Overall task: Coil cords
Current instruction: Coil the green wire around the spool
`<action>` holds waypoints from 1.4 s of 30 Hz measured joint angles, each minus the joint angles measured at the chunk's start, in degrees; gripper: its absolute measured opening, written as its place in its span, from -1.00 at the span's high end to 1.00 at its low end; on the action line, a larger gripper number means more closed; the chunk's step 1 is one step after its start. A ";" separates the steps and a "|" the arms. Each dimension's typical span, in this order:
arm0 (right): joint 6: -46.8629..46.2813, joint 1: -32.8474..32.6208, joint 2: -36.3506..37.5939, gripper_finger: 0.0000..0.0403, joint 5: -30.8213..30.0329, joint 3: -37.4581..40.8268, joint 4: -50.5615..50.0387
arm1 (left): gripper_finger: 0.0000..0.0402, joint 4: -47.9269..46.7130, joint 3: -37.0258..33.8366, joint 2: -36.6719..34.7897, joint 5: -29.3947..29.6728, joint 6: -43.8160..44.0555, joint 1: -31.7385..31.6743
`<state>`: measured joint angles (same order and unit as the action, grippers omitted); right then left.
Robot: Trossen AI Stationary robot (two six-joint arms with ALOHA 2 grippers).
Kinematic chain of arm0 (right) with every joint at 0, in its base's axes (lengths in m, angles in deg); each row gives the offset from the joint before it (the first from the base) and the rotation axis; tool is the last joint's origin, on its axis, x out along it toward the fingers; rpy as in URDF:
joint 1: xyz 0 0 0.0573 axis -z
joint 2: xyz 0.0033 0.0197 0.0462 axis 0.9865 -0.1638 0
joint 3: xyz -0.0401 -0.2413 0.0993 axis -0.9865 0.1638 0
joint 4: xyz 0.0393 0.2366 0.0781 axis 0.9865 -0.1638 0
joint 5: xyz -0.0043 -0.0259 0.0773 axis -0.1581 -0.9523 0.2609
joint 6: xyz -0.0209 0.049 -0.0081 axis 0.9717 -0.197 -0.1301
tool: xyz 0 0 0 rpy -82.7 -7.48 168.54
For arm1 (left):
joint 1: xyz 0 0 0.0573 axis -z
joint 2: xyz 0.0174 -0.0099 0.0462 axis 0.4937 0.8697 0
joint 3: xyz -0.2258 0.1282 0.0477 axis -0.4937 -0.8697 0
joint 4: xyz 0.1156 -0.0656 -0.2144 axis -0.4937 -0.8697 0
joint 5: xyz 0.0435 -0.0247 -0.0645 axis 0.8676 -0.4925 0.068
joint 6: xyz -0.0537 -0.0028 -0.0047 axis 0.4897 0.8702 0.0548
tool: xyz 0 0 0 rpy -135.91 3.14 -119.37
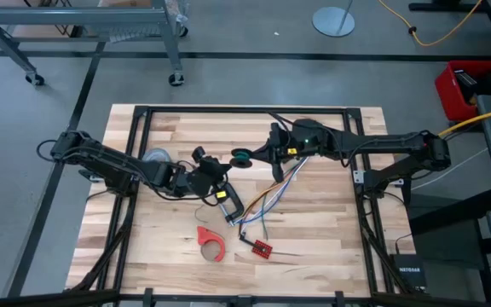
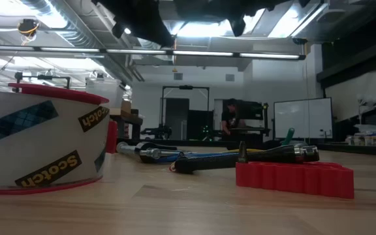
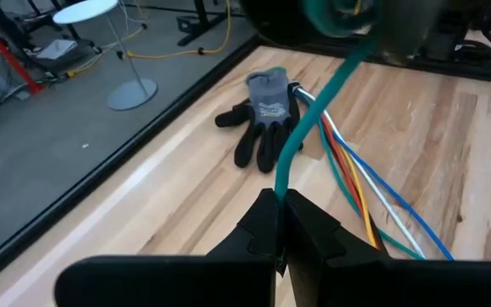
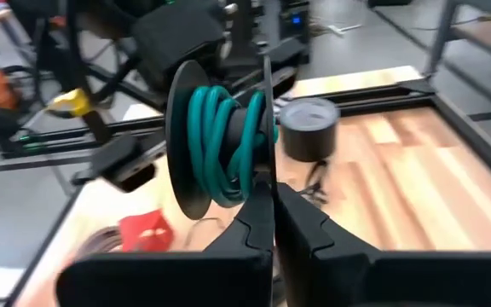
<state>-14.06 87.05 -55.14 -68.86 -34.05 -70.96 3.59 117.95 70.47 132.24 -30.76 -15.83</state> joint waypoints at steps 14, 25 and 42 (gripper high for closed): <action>-1.40 -0.05 0.02 0.99 10.86 -0.03 -3.75 | 1.00 5.49 -0.09 -2.69 -0.24 -5.56 4.49; -1.18 -0.08 0.02 0.99 12.51 -0.02 -3.04 | 1.00 10.90 -0.09 -4.26 -0.22 -8.66 8.64; 0.19 -0.08 -0.07 0.99 13.40 -0.02 -2.10 | 1.00 14.25 -0.07 -4.26 -4.45 -8.72 8.22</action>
<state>-13.87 86.97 -55.20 -55.47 -34.07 -73.06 17.84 117.88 66.21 127.79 -39.48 -7.60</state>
